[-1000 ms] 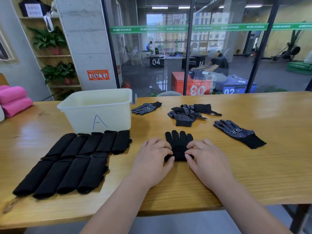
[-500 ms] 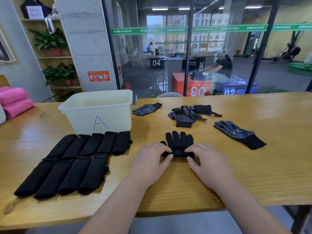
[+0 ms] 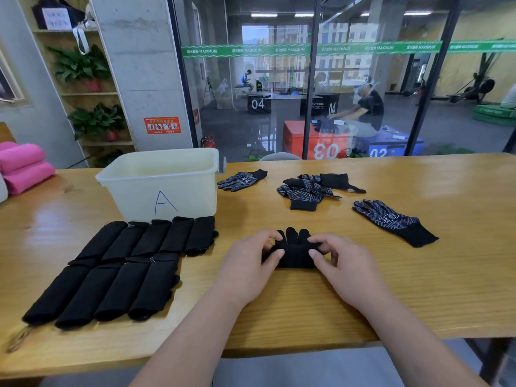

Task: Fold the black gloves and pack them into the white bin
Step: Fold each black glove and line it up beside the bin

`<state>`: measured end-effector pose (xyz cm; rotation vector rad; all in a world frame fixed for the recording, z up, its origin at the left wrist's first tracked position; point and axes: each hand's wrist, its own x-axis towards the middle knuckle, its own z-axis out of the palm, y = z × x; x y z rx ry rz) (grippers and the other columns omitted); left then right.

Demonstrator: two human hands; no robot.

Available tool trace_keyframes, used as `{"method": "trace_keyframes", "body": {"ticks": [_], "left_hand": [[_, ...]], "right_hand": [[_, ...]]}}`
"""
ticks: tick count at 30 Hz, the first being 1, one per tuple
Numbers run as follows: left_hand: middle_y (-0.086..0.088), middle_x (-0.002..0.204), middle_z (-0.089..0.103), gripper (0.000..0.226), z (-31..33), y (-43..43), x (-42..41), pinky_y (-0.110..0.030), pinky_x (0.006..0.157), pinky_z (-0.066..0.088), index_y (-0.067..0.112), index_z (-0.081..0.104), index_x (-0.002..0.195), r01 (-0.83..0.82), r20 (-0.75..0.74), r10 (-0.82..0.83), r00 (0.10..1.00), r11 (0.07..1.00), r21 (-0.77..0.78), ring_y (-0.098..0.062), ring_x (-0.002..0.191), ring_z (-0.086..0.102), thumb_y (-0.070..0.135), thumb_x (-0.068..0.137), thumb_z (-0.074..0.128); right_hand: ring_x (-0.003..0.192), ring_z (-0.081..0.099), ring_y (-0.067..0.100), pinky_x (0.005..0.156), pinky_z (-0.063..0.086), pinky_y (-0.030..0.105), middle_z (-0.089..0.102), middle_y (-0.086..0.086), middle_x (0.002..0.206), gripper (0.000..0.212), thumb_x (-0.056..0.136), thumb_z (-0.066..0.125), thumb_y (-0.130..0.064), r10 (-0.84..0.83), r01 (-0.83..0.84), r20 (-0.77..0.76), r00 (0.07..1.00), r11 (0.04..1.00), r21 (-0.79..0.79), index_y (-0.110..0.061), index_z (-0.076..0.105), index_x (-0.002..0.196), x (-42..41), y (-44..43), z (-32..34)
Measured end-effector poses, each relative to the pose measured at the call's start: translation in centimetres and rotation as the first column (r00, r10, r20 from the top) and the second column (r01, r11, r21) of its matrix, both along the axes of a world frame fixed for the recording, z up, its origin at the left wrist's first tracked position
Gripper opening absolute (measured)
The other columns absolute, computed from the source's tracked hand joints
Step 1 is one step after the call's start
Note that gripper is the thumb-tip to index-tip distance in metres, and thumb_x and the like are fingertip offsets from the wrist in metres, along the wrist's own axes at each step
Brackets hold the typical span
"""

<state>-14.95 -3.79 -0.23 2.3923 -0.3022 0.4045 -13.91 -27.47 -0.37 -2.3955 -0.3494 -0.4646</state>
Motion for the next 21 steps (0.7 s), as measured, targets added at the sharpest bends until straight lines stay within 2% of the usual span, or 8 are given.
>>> {"method": "trace_keyframes", "body": {"ticks": [3, 6, 9, 11, 15, 18, 21], "left_hand": [[0.023, 0.118, 0.059, 0.021, -0.05, -0.30, 0.08, -0.033, 0.088, 0.054, 0.042, 0.061, 0.122, 0.006, 0.085, -0.012, 0.996, 0.998, 0.070, -0.003, 0.101, 0.060, 0.034, 0.103, 0.065], [0.024, 0.121, 0.056, 0.014, -0.18, -0.37, 0.22, -0.035, 0.080, 0.055, 0.035, 0.068, 0.114, 0.006, 0.173, -0.031, 0.984, 0.989, 0.145, -0.007, 0.093, 0.062, 0.028, 0.102, 0.066], [0.023, 0.120, 0.064, 0.018, -0.20, -0.46, 0.25, -0.033, 0.086, 0.056, 0.031, 0.075, 0.113, -0.019, 0.214, -0.023, 0.977, 0.981, 0.192, -0.005, 0.101, 0.063, 0.023, 0.102, 0.064], [0.021, 0.118, 0.068, 0.020, -0.15, -0.62, 0.13, -0.034, 0.093, 0.054, 0.030, 0.077, 0.113, -0.039, 0.225, -0.015, 0.974, 0.972, 0.233, -0.004, 0.108, 0.061, 0.024, 0.103, 0.062], [0.021, 0.123, 0.069, 0.025, -0.09, -0.57, -0.15, -0.031, 0.100, 0.049, 0.031, 0.076, 0.121, -0.041, 0.199, -0.011, 0.980, 0.966, 0.254, -0.004, 0.115, 0.058, 0.039, 0.104, 0.059], [0.022, 0.127, 0.067, 0.037, -0.18, -0.39, -0.12, -0.030, 0.105, 0.046, 0.034, 0.072, 0.128, -0.021, 0.166, -0.029, 0.986, 0.955, 0.294, -0.003, 0.120, 0.054, 0.053, 0.098, 0.061], [0.023, 0.129, 0.065, 0.042, -0.21, -0.28, 0.02, -0.032, 0.108, 0.044, 0.035, 0.070, 0.131, -0.010, 0.146, -0.038, 0.989, 0.949, 0.314, -0.004, 0.122, 0.052, 0.054, 0.094, 0.064]], "right_hand": [[0.087, 0.053, -0.001, 0.071, 0.042, 0.020, 0.060, -0.024, 0.094, 0.029, 0.096, 0.066, -0.048, -0.078, 0.088, 0.075, 0.994, 0.986, -0.144, -0.046, 0.064, 0.125, -0.21, 0.40, -0.04], [0.098, 0.055, 0.009, 0.072, 0.052, 0.029, 0.058, -0.019, 0.105, 0.025, 0.093, 0.074, -0.036, -0.079, 0.125, 0.209, 0.975, 0.968, -0.219, -0.037, 0.071, 0.117, -0.37, 0.66, -0.17], [0.097, 0.056, 0.014, 0.076, 0.055, 0.032, 0.069, -0.019, 0.111, 0.021, 0.088, 0.079, -0.016, -0.004, 0.102, 0.308, 0.951, 0.948, -0.301, -0.029, 0.080, 0.104, -0.01, 0.59, -0.65], [0.096, 0.057, 0.014, 0.079, 0.056, 0.035, 0.072, -0.021, 0.111, 0.024, 0.087, 0.075, -0.013, 0.013, 0.100, 0.309, 0.951, 0.932, -0.349, -0.028, 0.082, 0.102, 0.11, 0.70, -0.89], [0.097, 0.057, 0.012, 0.080, 0.055, 0.035, 0.074, -0.024, 0.109, 0.025, 0.088, 0.064, -0.024, -0.023, 0.106, 0.264, 0.964, 0.946, -0.307, -0.030, 0.083, 0.105, -0.29, 0.93, -0.61], [0.098, 0.056, 0.007, 0.081, 0.056, 0.032, 0.073, -0.025, 0.109, 0.034, 0.088, 0.056, -0.043, -0.024, 0.087, 0.207, 0.978, 0.951, -0.297, -0.034, 0.080, 0.109, -0.69, 1.05, -0.28], [0.097, 0.054, 0.006, 0.082, 0.054, 0.030, 0.070, -0.027, 0.109, 0.042, 0.082, 0.054, -0.053, -0.012, 0.063, 0.158, 0.987, 0.945, -0.320, -0.038, 0.076, 0.114, -0.76, 0.87, -0.06]]}}
